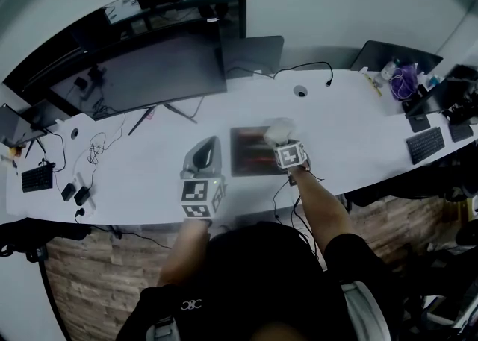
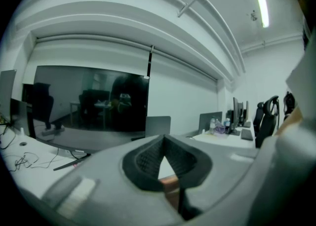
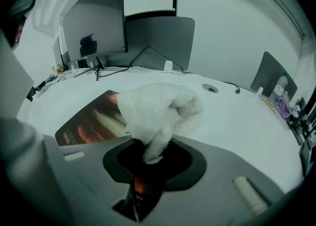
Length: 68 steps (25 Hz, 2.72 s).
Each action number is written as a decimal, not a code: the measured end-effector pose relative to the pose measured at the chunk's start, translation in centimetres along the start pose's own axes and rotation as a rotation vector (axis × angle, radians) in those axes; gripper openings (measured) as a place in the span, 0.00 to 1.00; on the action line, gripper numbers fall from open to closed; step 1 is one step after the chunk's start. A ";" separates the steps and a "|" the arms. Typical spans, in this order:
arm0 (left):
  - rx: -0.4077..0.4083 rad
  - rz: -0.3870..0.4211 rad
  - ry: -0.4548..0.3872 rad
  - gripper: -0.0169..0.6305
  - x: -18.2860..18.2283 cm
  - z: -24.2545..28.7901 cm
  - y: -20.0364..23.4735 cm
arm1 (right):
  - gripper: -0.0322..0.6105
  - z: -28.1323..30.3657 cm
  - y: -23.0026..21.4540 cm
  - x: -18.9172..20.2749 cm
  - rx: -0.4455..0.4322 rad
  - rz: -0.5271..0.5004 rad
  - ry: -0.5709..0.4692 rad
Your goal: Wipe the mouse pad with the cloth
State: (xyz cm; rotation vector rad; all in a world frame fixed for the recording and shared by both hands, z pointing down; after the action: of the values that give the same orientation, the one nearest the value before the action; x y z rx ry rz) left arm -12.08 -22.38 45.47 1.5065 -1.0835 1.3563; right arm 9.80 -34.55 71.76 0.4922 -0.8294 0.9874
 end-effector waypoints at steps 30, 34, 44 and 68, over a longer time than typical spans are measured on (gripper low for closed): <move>0.112 -0.039 0.027 0.02 0.7 -2.0 -2.0 | 0.18 -6.3 1.8 5.5 0.045 0.012 -0.016; 0.122 -0.039 0.017 0.02 0.4 -2.2 -1.8 | 0.18 -7.4 2.3 6.3 0.062 0.039 0.001; 0.144 -0.030 -0.008 0.02 -0.2 -3.0 -0.8 | 0.17 -7.9 2.4 6.8 0.118 0.044 0.039; 0.135 -0.041 -0.009 0.02 0.1 -3.9 2.9 | 0.17 -4.7 14.5 3.6 -0.070 -0.084 0.008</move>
State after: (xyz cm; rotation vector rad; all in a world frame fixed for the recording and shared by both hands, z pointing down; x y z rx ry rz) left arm -15.98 -19.49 46.01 1.6245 -0.9777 1.4194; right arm -0.03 -22.35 71.79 0.4592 -0.8272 0.8799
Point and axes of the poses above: the fingertips, and each gripper's own axes: z forward along the fingers, y to its left, x out of its underside, the point moved 4 cm from there along -z, backward along the fingers, and after that the axes turned 13 degrees about -y, right-handed, at the moved point
